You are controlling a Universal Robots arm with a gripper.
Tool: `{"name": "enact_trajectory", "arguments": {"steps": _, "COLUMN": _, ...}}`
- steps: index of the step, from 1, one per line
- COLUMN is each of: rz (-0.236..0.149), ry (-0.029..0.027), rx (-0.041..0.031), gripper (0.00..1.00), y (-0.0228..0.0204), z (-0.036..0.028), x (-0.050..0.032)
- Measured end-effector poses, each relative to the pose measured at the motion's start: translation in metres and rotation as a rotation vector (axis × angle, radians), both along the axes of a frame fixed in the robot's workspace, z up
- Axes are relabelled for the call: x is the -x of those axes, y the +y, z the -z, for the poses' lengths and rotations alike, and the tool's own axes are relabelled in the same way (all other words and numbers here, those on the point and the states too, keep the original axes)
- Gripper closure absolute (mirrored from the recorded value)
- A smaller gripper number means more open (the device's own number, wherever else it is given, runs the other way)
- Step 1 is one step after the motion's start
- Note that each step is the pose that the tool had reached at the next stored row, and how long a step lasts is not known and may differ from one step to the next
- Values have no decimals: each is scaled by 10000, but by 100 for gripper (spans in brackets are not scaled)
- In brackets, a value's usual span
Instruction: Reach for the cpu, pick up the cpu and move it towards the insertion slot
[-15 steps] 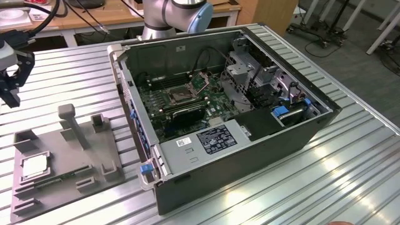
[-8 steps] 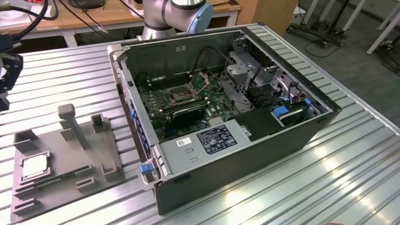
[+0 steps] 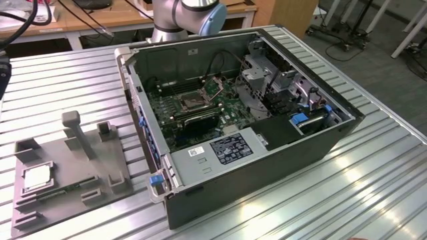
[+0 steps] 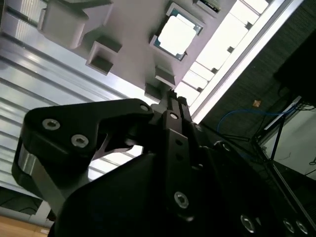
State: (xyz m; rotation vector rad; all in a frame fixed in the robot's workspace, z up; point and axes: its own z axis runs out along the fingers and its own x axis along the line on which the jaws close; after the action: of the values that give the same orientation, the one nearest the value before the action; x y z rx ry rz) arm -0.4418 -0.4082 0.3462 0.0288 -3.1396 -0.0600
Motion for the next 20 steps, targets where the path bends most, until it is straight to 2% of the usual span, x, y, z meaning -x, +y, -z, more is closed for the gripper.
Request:
{"name": "enact_trajectory", "arguments": {"steps": 1, "rz": 0, "ry": 1, "rx": 1, "gripper": 83, "y": 0, "z": 5, "x": 14}}
{"name": "enact_trajectory", "arguments": {"steps": 4, "rz": 0, "ry": -2, "rx": 0, "gripper": 65, "y": 0, "z": 35, "x": 40}}
{"name": "enact_trajectory", "arguments": {"steps": 7, "rz": 1, "ry": 2, "rx": 6, "gripper": 59, "y": -1, "z": 83, "x": 49}}
{"name": "enact_trajectory", "arguments": {"steps": 10, "rz": 3, "ry": 5, "rx": 6, "gripper": 42, "y": -4, "z": 139, "x": 55}}
{"name": "enact_trajectory", "arguments": {"steps": 11, "rz": 3, "ry": 7, "rx": 6, "gripper": 42, "y": -8, "z": 157, "x": 56}}
{"name": "enact_trajectory", "arguments": {"steps": 12, "rz": 2, "ry": 10, "rx": 6, "gripper": 36, "y": -14, "z": 174, "x": 57}}
{"name": "enact_trajectory", "arguments": {"steps": 15, "rz": 2, "ry": 9, "rx": 5, "gripper": 30, "y": -38, "z": 230, "x": 64}}
{"name": "enact_trajectory", "arguments": {"steps": 16, "rz": 2, "ry": 13, "rx": 7, "gripper": 24, "y": -50, "z": 246, "x": 69}}
{"name": "enact_trajectory", "arguments": {"steps": 20, "rz": 2, "ry": 10, "rx": 6, "gripper": 24, "y": -127, "z": 321, "x": 90}}
